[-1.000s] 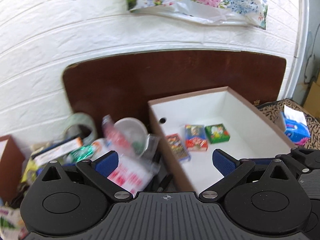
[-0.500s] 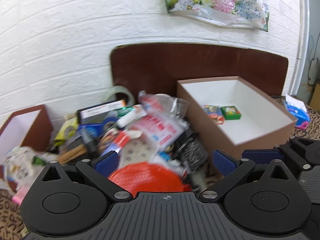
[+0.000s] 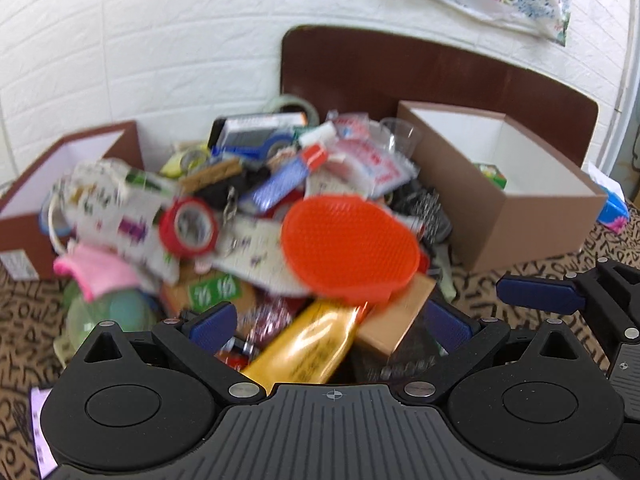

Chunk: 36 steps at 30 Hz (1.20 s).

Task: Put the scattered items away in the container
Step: 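Withdraw both tools from the white box toward the pile, then grasp the red toothpaste tube with the right gripper while the left gripper grasps the clear hook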

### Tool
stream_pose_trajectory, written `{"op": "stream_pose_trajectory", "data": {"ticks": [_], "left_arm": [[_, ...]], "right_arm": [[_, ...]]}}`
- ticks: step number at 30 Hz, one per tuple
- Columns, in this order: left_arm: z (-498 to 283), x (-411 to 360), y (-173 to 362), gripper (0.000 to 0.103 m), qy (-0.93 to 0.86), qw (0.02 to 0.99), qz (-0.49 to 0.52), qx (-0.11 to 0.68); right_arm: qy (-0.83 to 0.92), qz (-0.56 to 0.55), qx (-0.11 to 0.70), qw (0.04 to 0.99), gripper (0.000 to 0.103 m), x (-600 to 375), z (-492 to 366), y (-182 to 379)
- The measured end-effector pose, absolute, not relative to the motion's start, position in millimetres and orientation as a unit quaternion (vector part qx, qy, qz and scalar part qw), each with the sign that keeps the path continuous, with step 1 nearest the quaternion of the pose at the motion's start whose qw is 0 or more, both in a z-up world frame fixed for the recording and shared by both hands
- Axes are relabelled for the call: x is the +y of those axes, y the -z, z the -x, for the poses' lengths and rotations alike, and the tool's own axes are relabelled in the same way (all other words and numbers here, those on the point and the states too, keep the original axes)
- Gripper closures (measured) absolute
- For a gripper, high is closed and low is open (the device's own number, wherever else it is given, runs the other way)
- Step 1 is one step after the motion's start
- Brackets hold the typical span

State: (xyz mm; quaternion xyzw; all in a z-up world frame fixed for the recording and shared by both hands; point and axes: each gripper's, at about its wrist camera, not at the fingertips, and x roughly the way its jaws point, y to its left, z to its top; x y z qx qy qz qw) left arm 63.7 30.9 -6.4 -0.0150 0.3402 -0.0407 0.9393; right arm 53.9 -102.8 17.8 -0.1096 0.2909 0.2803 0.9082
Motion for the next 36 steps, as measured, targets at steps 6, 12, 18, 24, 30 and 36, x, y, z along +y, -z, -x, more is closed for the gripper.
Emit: {"op": "stream_pose_trajectory", "data": {"ticks": [6,12,18,24,30,36], "left_arm": [[-42.0,44.5,32.7,0.0,0.04,0.934,0.018,0.354],[-23.8,55.5,58.4,0.0,0.04,0.928,0.028,0.368],[-23.2,62.9,81.1,0.0,0.049,0.916,0.034,0.396],[-21.2,73.2,87.2,0.0,0.056,0.914,0.045,0.4],[-12.2,88.1,85.8,0.002,0.052,0.915,0.059,0.396],[-12.1,93.3,86.7,0.017,0.06,0.911,0.064,0.404]], "right_arm": [[-0.299,0.093,0.31,0.897,0.001,-94.5,-35.5,7.3],[-0.331,0.084,0.311,0.887,0.001,-89.1,-15.3,32.0],[-0.34,0.094,0.332,0.875,0.002,-82.7,-13.7,50.5],[-0.316,0.106,0.331,0.883,0.002,-96.3,-19.5,57.3],[-0.301,0.088,0.349,0.883,0.002,-108.7,-31.9,63.2],[-0.305,0.105,0.34,0.883,0.008,-102.1,-35.9,67.1]]}}
